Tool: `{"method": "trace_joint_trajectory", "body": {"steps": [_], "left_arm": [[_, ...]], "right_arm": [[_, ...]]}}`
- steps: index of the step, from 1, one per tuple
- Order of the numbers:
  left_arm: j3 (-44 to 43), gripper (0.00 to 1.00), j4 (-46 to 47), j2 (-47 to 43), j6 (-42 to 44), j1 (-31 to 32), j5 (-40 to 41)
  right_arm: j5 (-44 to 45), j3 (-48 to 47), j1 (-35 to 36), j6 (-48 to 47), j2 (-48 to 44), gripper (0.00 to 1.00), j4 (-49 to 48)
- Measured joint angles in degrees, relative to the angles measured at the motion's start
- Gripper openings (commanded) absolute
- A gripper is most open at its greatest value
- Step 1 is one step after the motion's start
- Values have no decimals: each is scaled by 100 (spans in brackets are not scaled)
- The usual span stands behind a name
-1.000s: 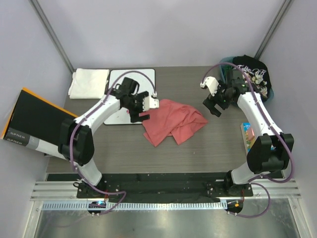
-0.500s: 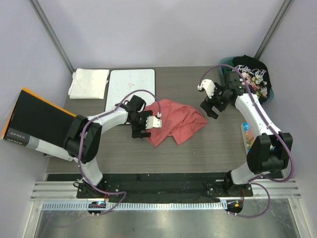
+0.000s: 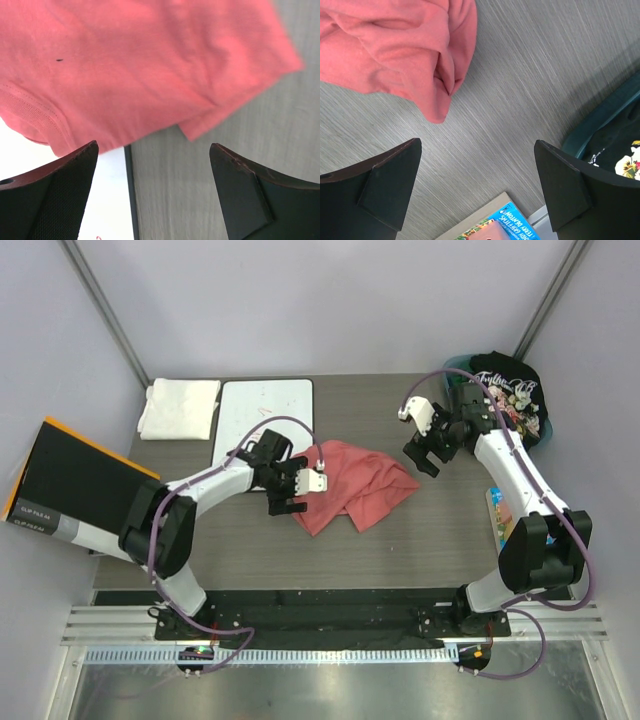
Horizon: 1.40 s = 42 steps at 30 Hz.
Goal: Fold and stack the t-shirts
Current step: Flatten out the tshirt
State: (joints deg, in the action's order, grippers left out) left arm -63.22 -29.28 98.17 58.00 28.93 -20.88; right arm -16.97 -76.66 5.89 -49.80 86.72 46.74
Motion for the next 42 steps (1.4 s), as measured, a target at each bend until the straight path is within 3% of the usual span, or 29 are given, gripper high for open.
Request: {"method": "trace_joint_trajectory", "body": {"steps": [11,21,35,38,42], "left_arm": [[-800,90,-1628,-540,354,31,-1058],[-1764,88,-1484,621,-229,457,-1521],[-1952,87,-719,1178,-1119,1196,-1115],[-1753,79,-341,1259,-1329,1233,-804],[-1657,54,48,1504,-1598,1263,-348]], "right_arm": [[264,267,0,-160,87,100,-297],[662,273,0,28,446,100,-1067],[774,273,-39,352,444,100,-1596],[767,267,-44,444,402,100,-1593],[743,238,-44,542,284,100,-1609]]}}
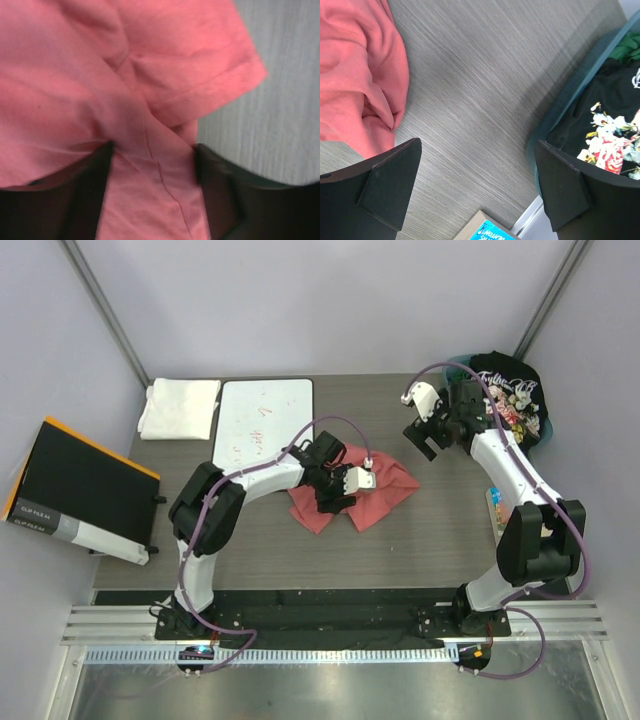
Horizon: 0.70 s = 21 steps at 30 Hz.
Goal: Fold and stack the t-shirts
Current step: Flatten out the tshirt
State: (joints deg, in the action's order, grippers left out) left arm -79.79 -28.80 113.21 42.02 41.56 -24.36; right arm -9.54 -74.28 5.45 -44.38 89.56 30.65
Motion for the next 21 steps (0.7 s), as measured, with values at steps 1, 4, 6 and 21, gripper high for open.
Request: {"method": "trace_joint_trajectory", "body": {"steps": [1,4,6,21], "left_arm": [[13,46,79,55,-55,2,111],[26,2,258,155,-162,7,389],[26,0,363,160,-208,11,584],[-208,0,-501,-1700,1241,-772,1207]], "right_arm": [[-7,-7,0,13,-28,100,-2],[-24,-9,-2,46,-120,100,-24],[-28,-9,-2,66,-160,100,-24],[-514,-22,-11,116,20,100,101]]}}
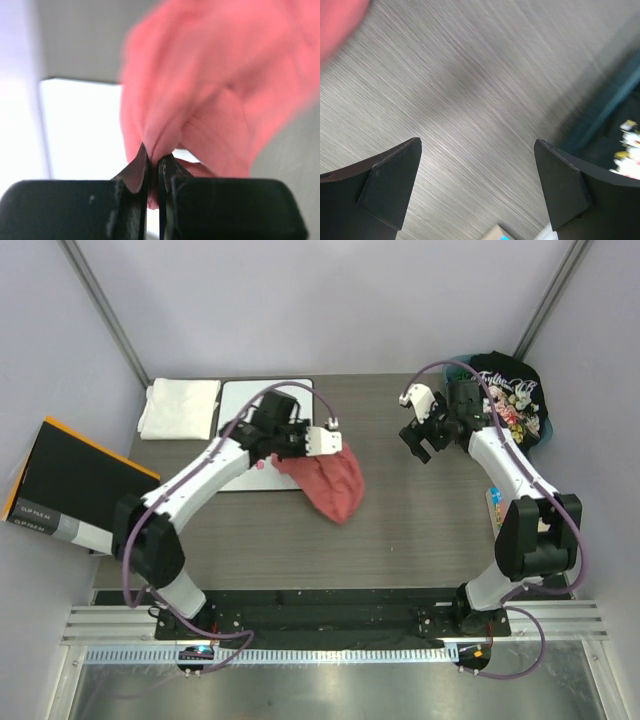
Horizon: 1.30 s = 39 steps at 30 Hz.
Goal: Fold and stack the t-shirts
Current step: Flatten out the tshirt
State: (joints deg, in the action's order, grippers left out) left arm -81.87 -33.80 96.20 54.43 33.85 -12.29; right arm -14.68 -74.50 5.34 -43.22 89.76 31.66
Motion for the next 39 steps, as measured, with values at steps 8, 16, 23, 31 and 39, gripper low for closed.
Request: {"method": "trace_joint_trajectory", "body": {"steps": [8,16,23,31,39], "left_arm": [[-46,0,140,-1082,1867,-894,402],[-39,0,776,-1045,2267,-1169,199],[-39,0,1032,-1045,2293,-1158,-57],[-55,0,1204,-1034,2251,-1158,-81],[-175,0,1281,-984,2162,-1158,-127]], "right_arm": [[-662,-452,-22,1360,1130,100,-761],[-1834,-1563,61,3740,2291,100,-2505],[-2745,-2638,566,4986,3397,100,-3447],[-3357,-2892,1130,5287,4273,100,-3595],[-3418,-3423,1338,5261,4865,100,-3580]]}}
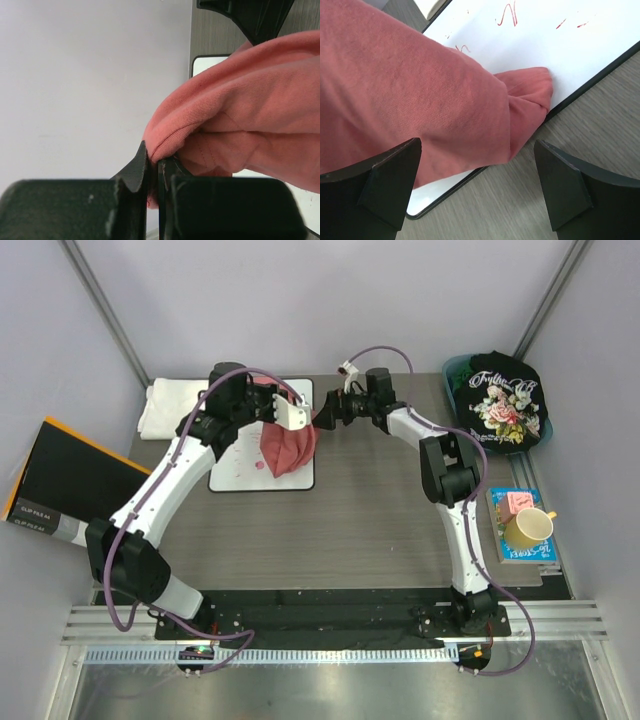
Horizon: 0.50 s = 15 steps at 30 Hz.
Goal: Fold and stack the t-shirts
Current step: Flatten out the tshirt
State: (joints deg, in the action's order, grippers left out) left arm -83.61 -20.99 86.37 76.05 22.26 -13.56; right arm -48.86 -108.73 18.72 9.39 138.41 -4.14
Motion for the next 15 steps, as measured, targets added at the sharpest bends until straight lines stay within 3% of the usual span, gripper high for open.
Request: {"method": "trace_joint_trajectory", "body": {"steps": [6,9,10,11,12,15], "left_arm": [[-9,0,44,-7,-90,0,-15],[-9,0,48,-48,-125,0,-15],[-9,0,46,-79,-149,0,-15],[-9,0,46,-109,-166,0,-15],[-7,0,46,-155,-186,0,-15],[-4,0,57,-273,-212,0,-13]], "right_arm": [[4,-249,61,-28,234,89,-15],[2,-396,109,-31,391,77,-13],[2,-448,136,-37,448,69,-17],[-11,-498,164,-44,498,22,-17],[-24,-555,199,-55,553,4,-24],[-20,-667,337,-59,664,1,-42]]}}
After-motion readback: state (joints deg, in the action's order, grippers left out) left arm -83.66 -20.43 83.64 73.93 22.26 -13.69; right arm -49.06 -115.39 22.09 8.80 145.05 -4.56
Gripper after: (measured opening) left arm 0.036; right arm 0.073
